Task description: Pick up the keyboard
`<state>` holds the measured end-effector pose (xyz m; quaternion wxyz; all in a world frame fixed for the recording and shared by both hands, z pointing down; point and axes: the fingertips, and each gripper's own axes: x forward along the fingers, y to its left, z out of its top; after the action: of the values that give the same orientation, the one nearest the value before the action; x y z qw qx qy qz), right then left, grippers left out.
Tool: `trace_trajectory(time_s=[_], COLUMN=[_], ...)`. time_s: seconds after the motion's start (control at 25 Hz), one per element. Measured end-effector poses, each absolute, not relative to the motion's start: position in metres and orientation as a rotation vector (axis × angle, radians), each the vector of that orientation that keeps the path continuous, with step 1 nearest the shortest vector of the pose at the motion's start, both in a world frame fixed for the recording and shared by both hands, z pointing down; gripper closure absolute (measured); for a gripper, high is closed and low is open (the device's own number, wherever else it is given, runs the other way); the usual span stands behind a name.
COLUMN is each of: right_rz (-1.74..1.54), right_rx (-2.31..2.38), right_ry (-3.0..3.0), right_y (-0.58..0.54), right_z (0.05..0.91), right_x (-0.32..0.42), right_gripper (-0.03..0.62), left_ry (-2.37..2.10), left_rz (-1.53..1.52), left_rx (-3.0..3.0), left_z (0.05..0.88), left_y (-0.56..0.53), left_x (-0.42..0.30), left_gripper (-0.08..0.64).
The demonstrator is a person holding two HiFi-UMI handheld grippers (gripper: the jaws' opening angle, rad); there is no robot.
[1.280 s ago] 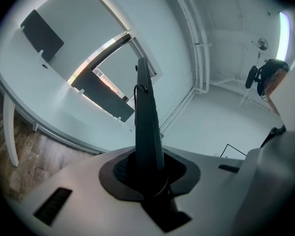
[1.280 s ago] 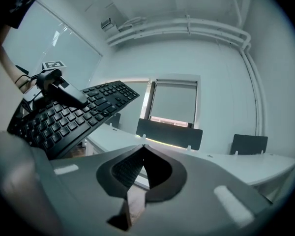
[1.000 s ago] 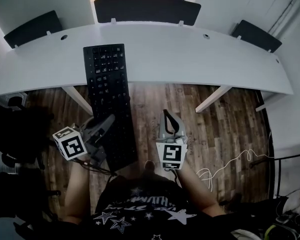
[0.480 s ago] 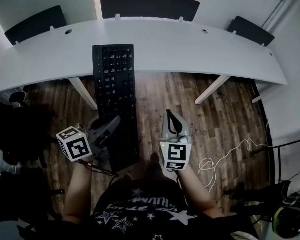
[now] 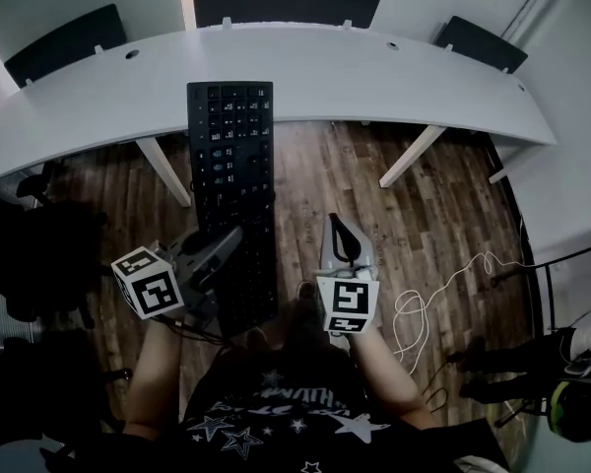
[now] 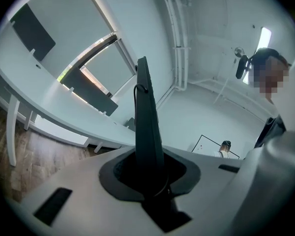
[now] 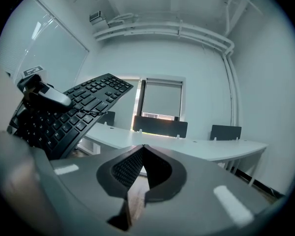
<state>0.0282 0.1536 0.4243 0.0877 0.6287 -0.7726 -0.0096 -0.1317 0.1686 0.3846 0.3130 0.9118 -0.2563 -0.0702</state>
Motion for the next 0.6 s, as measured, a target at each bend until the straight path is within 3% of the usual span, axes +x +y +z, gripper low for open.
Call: trace_trajectory(time_s=[0.6], right_rz=[-0.004], right_rx=[1.902], right_ry=[-2.229], right_y=[0.1628], right_z=[0.4299], right_x=[0.0338], right_gripper=[0.589], left_ry=[-0.606], left_rz=[-0.186], left_rx=[2.419], left_z=[0.3776], left_y=[0.1736], left_x=[-0.1327], left_gripper=[0.479])
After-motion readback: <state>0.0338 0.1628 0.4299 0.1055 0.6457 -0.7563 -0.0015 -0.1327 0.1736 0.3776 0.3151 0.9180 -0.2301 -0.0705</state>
